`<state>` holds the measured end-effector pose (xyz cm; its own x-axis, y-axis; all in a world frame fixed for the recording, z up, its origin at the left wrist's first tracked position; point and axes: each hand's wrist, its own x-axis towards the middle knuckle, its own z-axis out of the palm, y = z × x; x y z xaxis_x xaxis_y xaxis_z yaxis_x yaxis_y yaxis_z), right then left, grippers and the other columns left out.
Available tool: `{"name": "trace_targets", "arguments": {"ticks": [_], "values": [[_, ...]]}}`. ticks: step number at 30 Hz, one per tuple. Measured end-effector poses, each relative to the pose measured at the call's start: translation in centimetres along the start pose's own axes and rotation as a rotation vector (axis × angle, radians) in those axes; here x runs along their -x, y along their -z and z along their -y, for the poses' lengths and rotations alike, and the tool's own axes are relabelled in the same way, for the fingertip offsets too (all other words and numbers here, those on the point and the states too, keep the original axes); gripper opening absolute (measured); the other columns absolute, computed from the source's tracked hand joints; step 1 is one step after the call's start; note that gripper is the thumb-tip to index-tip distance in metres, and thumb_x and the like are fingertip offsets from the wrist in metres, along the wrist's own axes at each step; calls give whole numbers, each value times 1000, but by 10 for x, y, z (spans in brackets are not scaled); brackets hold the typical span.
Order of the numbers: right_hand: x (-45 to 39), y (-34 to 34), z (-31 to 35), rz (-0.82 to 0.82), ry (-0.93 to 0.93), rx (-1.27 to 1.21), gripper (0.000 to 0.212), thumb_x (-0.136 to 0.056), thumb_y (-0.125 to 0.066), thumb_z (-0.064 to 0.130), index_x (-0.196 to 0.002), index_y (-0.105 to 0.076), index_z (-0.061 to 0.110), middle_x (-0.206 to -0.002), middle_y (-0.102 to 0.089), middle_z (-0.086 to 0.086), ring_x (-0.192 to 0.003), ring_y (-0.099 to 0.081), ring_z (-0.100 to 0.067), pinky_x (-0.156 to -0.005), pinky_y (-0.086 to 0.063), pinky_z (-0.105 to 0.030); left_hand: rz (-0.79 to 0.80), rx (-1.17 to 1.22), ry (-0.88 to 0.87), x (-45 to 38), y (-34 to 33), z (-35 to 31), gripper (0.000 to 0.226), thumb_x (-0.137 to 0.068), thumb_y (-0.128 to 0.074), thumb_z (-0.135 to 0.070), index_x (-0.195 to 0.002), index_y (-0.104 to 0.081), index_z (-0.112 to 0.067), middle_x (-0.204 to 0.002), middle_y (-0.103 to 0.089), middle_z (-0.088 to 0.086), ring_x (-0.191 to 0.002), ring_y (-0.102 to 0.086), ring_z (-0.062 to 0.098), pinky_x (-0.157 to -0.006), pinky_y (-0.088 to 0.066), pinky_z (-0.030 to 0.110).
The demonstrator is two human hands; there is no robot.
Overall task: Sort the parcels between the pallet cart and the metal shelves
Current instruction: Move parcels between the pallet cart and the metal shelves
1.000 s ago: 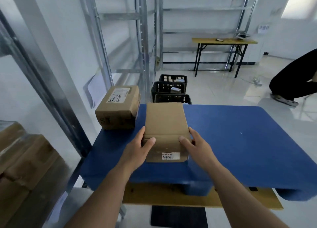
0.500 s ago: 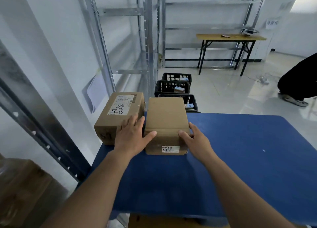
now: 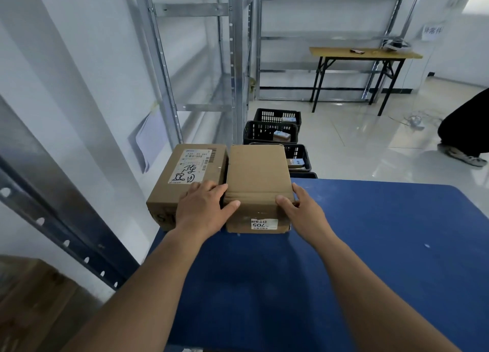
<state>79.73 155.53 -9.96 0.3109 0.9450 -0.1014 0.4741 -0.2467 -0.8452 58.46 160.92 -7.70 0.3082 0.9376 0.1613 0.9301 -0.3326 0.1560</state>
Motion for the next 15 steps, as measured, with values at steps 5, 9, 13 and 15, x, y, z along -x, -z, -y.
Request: {"name": "trace_targets", "arguments": {"ticks": [5, 9, 13, 15], "values": [[1, 2, 4, 15, -6, 32, 59, -94, -47, 46, -146, -30, 26, -111, -60, 1, -101, -55, -20, -73, -41, -30, 1, -3, 1, 2, 2, -1, 62, -88, -37, -64, -139, -40, -28, -137, -43, -5, -125, -35, 20, -101, -33, 39], [6, 5, 9, -3, 14, 77, 57, -93, -47, 46, -143, -34, 20, -115, -58, -1, -105, -52, -22, -84, -42, -35, 19, 44, 8, 9, 7, -4, 62, -89, -37, -61, -142, -35, -28, -143, -39, -5, -131, -32, 19, -104, -31, 39], [20, 12, 16, -68, 50, 148, 52, -92, -51, 45, -136, -38, 19, -127, -48, -10, -98, -44, -18, -79, -36, -32, -39, 85, 10, 30, 16, -7, 60, -91, -40, -55, -143, -34, -26, -146, -37, -4, -133, -32, 18, -107, -28, 37], [34, 15, 18, -137, 106, 201, 48, -91, -52, 41, -133, -41, 20, -125, -46, -10, -95, -44, -19, -74, -35, -31, -94, 107, 21, 46, 19, -9, 58, -92, -42, -53, -142, -36, -25, -145, -39, -3, -132, -33, 18, -107, -28, 38]]}}
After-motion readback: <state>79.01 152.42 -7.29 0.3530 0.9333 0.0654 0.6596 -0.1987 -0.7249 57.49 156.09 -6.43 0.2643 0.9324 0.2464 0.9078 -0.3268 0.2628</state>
